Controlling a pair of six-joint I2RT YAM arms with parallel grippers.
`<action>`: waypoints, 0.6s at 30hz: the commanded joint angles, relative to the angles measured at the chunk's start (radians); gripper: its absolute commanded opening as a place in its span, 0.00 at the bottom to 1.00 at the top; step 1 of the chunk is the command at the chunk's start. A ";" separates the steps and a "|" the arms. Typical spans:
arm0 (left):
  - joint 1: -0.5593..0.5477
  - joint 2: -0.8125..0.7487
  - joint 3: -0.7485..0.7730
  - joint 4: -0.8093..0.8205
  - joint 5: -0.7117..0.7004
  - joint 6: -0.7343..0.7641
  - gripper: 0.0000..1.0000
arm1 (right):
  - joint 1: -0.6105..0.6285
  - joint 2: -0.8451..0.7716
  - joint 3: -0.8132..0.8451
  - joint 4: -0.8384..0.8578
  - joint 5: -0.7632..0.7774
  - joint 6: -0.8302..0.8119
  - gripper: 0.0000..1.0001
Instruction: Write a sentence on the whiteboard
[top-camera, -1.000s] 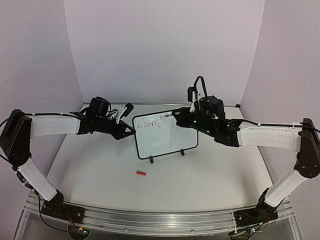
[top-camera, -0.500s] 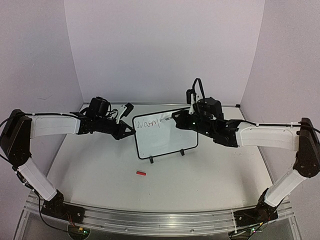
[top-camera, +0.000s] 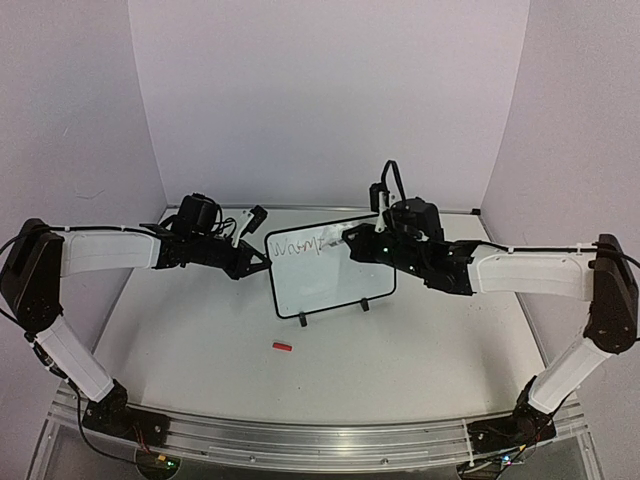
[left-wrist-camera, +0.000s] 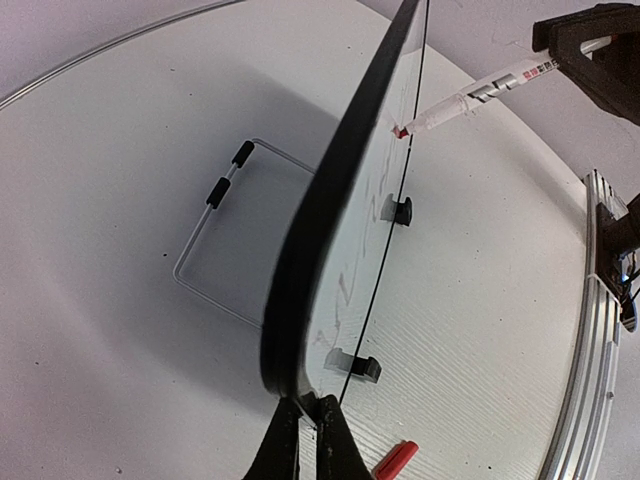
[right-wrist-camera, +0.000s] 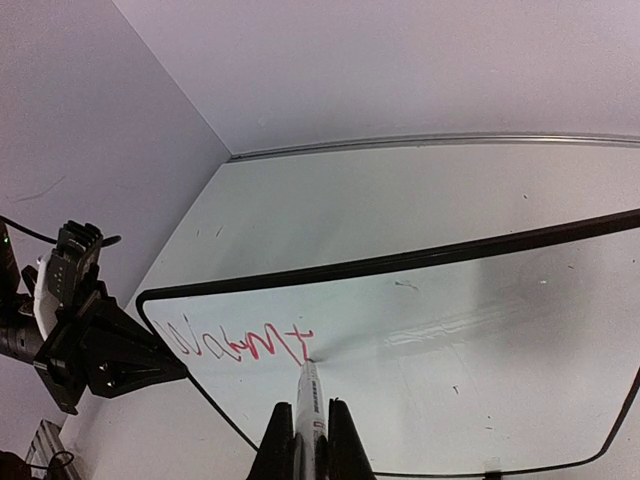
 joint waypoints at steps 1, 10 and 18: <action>0.000 0.024 0.025 -0.053 -0.070 0.059 0.00 | -0.003 0.014 0.008 -0.012 0.034 -0.004 0.00; 0.000 0.025 0.024 -0.053 -0.071 0.060 0.00 | -0.002 -0.024 0.014 -0.020 0.049 -0.024 0.00; 0.000 0.023 0.024 -0.053 -0.070 0.059 0.00 | -0.003 -0.104 -0.005 -0.019 0.050 -0.028 0.00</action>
